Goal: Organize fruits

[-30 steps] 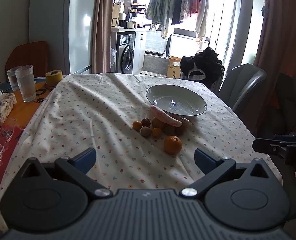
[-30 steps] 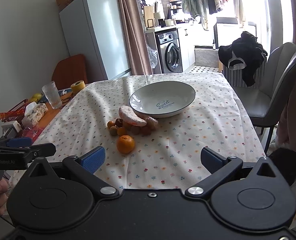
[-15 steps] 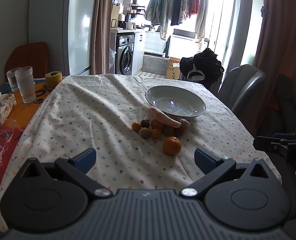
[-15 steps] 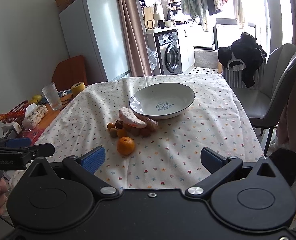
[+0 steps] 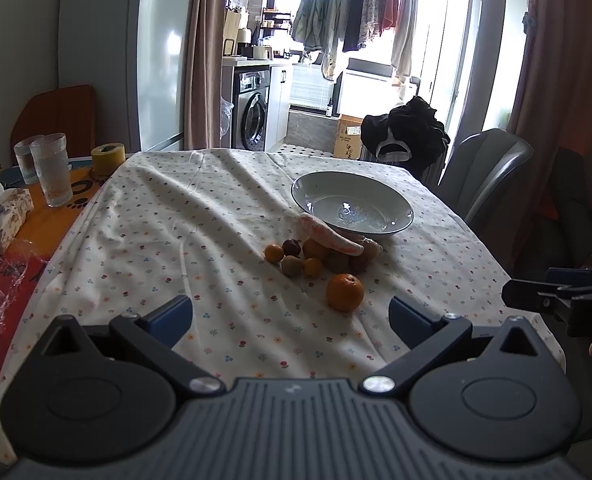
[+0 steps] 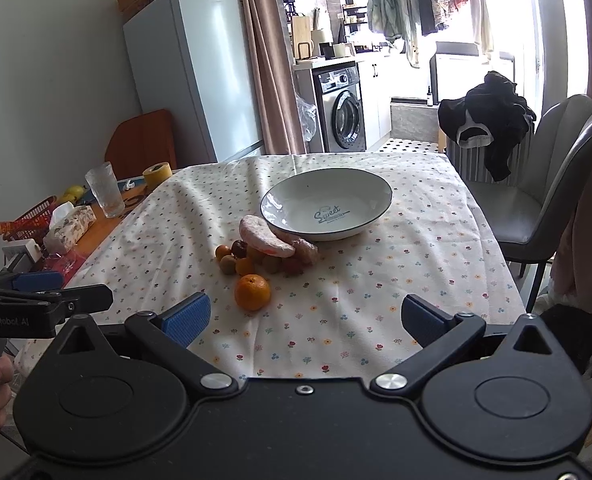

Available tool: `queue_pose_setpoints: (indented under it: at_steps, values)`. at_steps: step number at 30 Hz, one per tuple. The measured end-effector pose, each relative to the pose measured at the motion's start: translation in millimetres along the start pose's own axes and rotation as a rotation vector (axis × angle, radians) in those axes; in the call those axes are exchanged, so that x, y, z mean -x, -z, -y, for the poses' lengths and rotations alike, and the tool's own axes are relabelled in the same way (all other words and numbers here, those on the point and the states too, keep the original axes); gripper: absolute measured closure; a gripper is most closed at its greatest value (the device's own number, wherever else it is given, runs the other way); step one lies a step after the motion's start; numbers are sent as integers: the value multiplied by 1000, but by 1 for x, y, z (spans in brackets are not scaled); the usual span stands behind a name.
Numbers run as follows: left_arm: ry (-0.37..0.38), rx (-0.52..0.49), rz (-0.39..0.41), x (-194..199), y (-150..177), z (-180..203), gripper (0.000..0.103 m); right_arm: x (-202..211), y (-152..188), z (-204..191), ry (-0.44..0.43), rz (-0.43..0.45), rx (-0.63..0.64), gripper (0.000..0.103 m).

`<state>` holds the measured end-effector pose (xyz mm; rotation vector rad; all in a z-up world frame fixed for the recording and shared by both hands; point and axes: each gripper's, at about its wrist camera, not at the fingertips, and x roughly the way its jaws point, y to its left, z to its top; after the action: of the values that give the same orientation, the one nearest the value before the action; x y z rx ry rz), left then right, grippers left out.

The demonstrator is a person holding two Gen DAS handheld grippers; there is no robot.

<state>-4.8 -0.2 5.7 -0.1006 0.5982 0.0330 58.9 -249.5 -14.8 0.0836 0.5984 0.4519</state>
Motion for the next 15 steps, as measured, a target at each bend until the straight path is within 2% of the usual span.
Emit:
queue_pose_setpoints:
  at_steps: [15]
  values:
    - [1, 9, 1, -2, 2, -4, 0, -6, 1, -6, -5, -12, 13, 0]
